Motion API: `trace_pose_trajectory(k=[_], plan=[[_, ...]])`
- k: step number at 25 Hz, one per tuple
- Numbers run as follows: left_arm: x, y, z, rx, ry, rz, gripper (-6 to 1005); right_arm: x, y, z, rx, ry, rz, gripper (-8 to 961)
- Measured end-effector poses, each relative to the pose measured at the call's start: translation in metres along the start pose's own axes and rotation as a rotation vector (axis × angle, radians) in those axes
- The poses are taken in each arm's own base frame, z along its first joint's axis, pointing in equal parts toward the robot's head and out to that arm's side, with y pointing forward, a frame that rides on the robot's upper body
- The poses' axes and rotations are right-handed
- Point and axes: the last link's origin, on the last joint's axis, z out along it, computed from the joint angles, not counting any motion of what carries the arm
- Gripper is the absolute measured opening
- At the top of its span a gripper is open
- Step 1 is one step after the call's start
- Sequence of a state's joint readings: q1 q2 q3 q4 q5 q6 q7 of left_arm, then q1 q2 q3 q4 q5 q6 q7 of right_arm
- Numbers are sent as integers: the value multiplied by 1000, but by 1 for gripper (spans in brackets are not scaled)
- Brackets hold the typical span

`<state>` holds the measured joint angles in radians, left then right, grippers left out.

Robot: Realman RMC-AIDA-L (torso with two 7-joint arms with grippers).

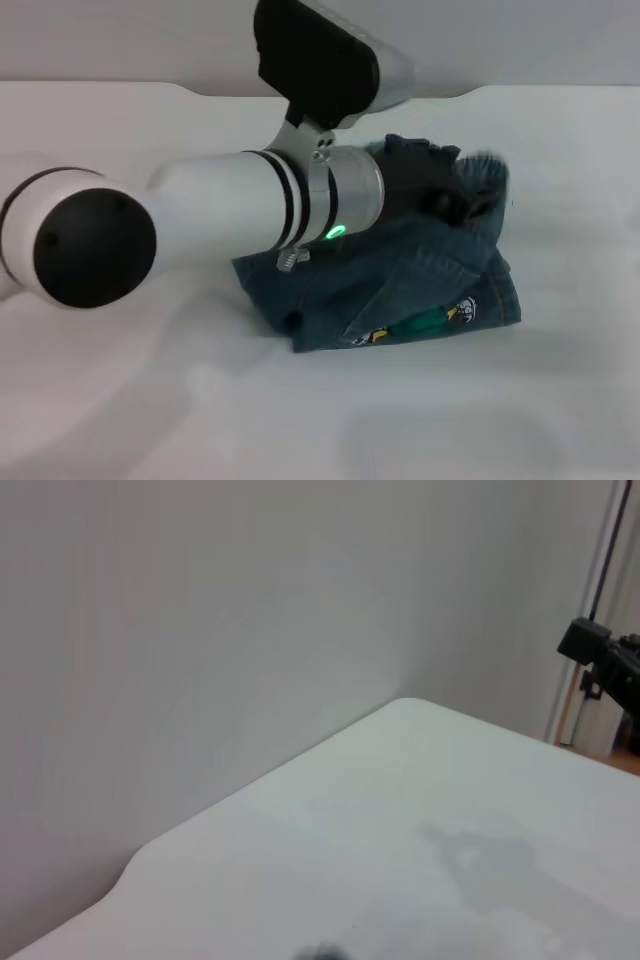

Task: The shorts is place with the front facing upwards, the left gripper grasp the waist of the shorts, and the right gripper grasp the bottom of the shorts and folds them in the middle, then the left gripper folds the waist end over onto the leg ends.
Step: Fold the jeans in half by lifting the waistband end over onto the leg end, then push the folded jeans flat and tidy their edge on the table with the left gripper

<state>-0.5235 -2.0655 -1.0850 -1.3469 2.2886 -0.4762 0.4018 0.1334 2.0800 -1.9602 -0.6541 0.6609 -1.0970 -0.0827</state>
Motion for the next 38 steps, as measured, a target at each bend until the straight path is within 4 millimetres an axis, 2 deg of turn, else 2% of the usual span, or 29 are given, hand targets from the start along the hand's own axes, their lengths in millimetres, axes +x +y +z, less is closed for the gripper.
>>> trace_pose_trajectory(k=[8, 12, 17, 21, 26, 29, 33, 38], plan=[[3, 5, 5, 2, 34, 49, 676, 2, 1, -4, -22, 6, 7, -3], [-4, -8, -8, 82, 122, -6, 859, 2, 10, -6, -85, 3, -36, -3], [-20, -17, -20, 137, 140, -61, 857, 2, 13, -7, -104, 2, -47, -3], [-36, -19, -23, 151, 109, -77, 856, 1, 10, -8, -95, -3, -48, -3], [-60, -8, -26, 145, 68, -91, 844, -3, -12, -18, -14, -33, -50, -3], [-72, -9, -29, 188, 94, -81, 828, -4, -24, -26, 22, -35, -20, -3], [-83, -7, -31, 253, 173, -66, 697, 0, -34, -42, 49, -22, -22, -2], [-94, 3, -25, 220, 140, -74, 512, 7, -40, -52, 66, 7, -18, -1]])
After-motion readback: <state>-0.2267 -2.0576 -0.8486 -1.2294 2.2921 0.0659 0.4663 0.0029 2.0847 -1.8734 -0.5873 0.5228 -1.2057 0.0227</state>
